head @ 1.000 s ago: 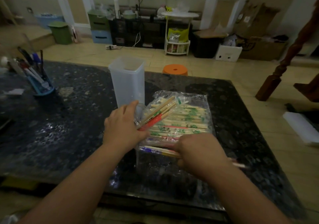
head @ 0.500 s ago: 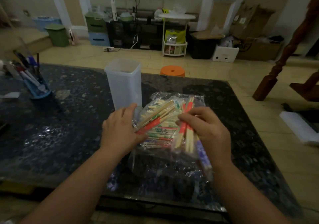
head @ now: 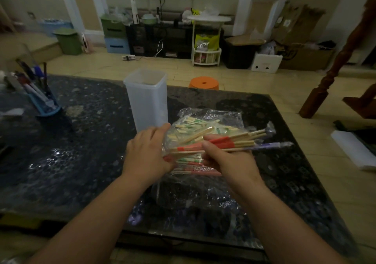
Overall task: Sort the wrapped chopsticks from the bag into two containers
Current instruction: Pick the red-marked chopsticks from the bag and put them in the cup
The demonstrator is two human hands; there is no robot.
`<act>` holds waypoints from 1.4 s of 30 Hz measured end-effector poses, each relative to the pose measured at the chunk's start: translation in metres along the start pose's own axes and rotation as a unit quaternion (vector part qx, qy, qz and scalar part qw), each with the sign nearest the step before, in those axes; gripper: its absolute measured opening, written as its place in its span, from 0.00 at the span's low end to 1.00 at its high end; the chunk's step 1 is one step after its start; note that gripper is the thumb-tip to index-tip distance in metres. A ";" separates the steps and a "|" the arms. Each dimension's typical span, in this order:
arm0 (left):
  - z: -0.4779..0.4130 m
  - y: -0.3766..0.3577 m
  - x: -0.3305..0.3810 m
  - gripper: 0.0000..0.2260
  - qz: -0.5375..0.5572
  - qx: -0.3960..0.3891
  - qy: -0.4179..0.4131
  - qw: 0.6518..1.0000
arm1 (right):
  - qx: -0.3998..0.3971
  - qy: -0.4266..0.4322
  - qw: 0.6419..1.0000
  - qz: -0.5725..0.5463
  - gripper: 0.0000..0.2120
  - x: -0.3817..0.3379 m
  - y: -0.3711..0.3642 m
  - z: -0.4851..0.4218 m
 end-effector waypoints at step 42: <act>0.001 -0.001 0.005 0.45 -0.029 -0.001 -0.017 0.999 | 0.128 0.086 0.980 0.129 0.07 0.004 0.026 -0.015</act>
Point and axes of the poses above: each hand's wrist, its own z-axis away from the middle knuckle, its own y-axis out of the back of the hand, x = y × z, the point moved 7 cm from there along -z, towards the middle knuckle, and after that the axes turned 1 degree about -x, right-handed, at the moved point
